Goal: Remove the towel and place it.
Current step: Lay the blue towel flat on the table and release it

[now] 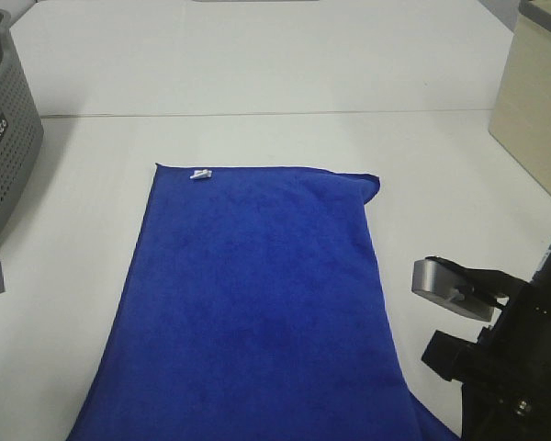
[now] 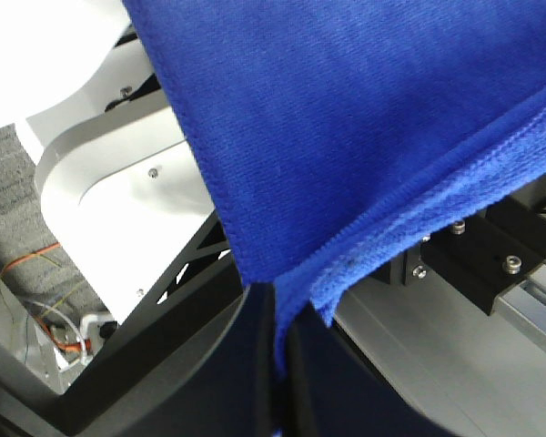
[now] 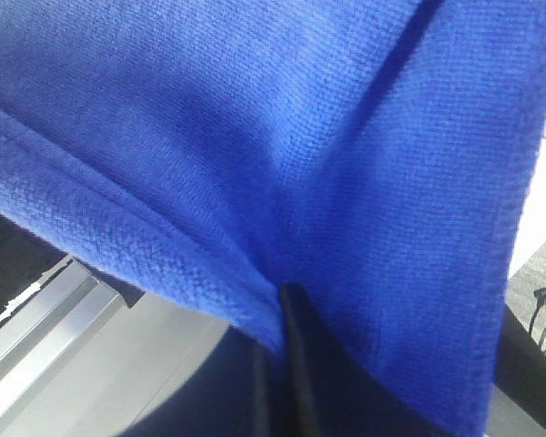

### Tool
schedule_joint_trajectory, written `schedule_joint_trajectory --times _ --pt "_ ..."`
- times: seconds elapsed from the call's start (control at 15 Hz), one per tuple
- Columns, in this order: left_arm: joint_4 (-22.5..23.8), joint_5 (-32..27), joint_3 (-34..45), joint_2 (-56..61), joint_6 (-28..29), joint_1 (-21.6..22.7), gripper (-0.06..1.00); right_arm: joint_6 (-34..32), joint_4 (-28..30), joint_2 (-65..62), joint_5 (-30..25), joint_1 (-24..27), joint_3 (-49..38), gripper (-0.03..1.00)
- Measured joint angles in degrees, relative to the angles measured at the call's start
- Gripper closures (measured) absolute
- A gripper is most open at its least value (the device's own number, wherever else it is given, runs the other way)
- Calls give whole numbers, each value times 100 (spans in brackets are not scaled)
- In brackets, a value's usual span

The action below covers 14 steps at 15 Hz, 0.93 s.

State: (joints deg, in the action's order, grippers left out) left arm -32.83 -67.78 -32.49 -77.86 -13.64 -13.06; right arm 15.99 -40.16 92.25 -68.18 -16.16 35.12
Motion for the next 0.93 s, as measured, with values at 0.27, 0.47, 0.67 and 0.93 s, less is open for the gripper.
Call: schedule_joint_trajectory --times 0.27,0.47,0.67,0.93 --pt "-74 -6 0 -625 0 0 94 212 11 281 -11 0 -6 95" --pt "-344 -46 0 -991 -6 0 94 298 201 435 -11 6 -34 95" --pt "-384 -52 0 -1266 -17 0 94 298 201 602 -11 11 -34 95" --pt "-533 -63 -6 -2000 -109 6 94 321 223 1112 23 11 -34 95"
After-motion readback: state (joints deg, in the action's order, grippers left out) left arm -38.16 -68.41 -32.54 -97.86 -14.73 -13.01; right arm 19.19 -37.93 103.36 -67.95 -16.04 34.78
